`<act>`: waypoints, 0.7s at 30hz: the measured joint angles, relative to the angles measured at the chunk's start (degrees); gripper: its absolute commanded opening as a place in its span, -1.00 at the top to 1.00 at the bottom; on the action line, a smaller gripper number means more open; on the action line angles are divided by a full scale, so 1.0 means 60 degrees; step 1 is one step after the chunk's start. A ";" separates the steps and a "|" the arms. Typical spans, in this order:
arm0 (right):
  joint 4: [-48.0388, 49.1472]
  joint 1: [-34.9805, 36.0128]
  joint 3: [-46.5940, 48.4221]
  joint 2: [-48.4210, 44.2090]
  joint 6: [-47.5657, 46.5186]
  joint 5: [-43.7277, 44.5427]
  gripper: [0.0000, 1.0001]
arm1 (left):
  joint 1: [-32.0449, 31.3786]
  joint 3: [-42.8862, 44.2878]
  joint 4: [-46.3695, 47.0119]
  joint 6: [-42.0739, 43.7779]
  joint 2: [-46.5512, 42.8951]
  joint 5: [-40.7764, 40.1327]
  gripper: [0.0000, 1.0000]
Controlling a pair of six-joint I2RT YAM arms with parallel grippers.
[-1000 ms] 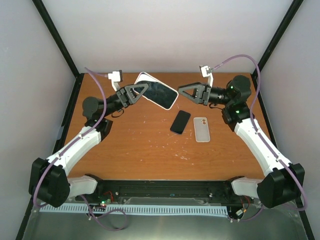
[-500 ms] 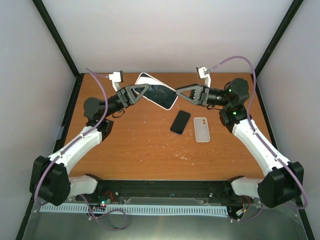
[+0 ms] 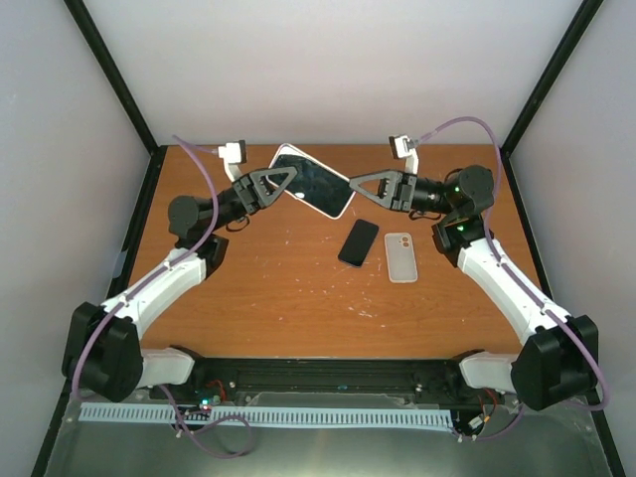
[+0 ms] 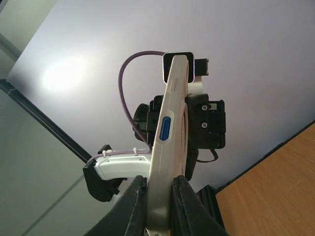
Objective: Take the phone out of the phone case
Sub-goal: Remove the phone case from the phone.
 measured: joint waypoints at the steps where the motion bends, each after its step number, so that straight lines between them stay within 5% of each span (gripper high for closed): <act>1: 0.0273 -0.0004 -0.0084 0.0011 0.0240 0.0004 0.77 | 0.0000 0.0000 0.0135 -0.0015 0.0069 0.0029 0.99; 10: 0.2725 0.0069 -0.0331 0.0430 0.2488 0.0004 0.90 | 0.0000 0.0015 0.2364 -0.0605 0.1151 0.0164 0.99; 21: 0.3952 0.0572 0.0087 0.0444 0.2816 0.0280 0.91 | 0.0011 0.1300 0.4269 -0.1483 0.2244 0.0725 0.99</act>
